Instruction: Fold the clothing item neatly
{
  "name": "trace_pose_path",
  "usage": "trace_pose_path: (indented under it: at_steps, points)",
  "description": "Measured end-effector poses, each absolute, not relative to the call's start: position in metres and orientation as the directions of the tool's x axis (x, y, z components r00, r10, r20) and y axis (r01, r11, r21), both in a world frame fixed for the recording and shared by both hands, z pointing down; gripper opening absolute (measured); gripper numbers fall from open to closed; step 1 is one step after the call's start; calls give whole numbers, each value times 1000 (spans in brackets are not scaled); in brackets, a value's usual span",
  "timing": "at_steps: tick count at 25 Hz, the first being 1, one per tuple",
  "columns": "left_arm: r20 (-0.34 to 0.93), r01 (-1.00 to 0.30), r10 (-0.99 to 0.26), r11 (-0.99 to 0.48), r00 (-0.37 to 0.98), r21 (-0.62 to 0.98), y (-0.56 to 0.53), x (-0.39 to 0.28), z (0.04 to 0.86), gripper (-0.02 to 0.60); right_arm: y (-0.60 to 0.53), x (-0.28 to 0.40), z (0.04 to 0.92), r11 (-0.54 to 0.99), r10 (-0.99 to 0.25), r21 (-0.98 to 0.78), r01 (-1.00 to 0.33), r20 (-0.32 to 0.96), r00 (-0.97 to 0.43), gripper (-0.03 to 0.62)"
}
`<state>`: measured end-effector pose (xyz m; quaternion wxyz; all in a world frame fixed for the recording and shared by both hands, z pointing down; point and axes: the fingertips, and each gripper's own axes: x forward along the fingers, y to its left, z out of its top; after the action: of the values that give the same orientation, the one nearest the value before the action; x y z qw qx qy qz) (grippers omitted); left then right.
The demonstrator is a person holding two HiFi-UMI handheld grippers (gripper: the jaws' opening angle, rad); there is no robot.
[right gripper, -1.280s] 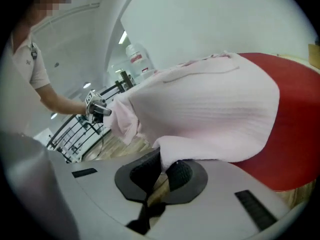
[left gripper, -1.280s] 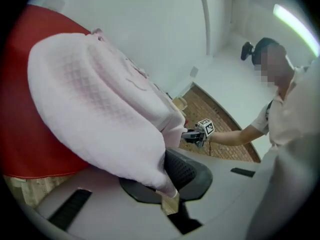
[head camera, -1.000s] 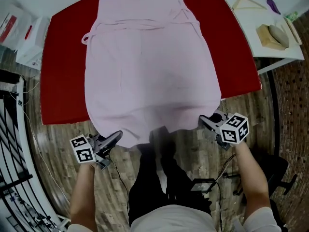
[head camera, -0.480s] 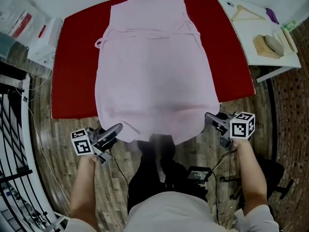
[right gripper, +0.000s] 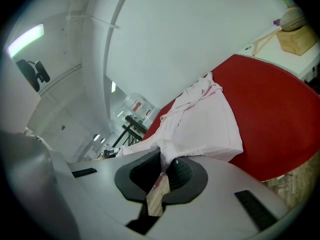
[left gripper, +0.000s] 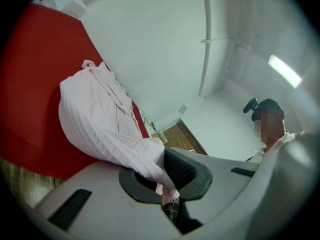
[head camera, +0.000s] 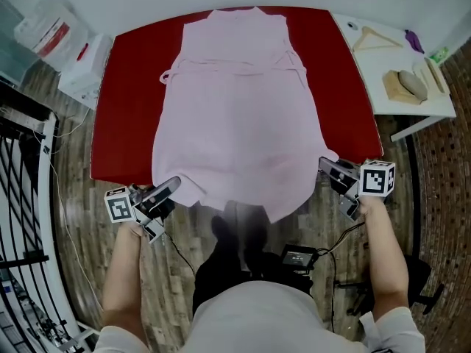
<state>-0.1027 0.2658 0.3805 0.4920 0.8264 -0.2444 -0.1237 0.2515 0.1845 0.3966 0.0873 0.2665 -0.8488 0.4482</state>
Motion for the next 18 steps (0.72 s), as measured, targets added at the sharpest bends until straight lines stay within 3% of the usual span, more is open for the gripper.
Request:
trace_pose_path:
  at_steps: [9, 18]
  points:
    - [-42, -247, -523, -471, 851, 847, 217, -104, 327, 12, 141, 223, 347, 527, -375, -691, -494, 333, -865, 18]
    - [-132, -198, -476, -582, 869, 789, 164, -122, 287, 14, 95, 215, 314, 523, -463, -653, -548, 322, -826, 18]
